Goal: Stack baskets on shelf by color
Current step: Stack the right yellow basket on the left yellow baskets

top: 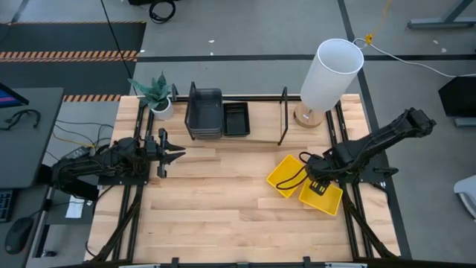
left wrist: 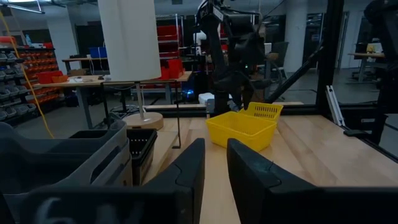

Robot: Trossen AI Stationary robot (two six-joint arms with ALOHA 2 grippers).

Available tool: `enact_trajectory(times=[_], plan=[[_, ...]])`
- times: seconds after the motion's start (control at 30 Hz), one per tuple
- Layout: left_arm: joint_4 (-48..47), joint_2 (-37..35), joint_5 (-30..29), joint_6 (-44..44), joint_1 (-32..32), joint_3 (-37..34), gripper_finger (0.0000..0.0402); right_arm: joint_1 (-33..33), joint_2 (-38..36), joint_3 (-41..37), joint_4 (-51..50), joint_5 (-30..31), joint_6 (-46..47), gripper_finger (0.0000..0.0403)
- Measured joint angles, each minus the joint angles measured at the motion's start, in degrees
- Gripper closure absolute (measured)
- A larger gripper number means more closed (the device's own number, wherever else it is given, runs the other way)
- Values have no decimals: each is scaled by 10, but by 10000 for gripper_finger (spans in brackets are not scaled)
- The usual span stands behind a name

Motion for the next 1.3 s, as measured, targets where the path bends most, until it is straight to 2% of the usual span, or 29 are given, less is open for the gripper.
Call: enact_trajectory(times=[0.3, 0.6, 0.77, 0.9, 1.07, 1.3], plan=[[0, 0, 0, 0, 0, 0, 319, 0, 15, -37, 66, -17, 0, 294], [0, 0, 0, 0, 0, 0, 328, 0, 19, -38, 92, -58, -8, 390], [0, 0, 0, 0, 0, 0, 322, 0, 19, -30, 129, -87, -15, 380], [0, 0, 0, 0, 0, 0, 318, 0, 19, 1, 135, -92, -30, 391], [0, 0, 0, 0, 0, 0, 321, 0, 19, 46, 130, -83, -43, 390], [0, 0, 0, 0, 0, 0, 325, 0, 19, 115, 84, -4, -54, 390]])
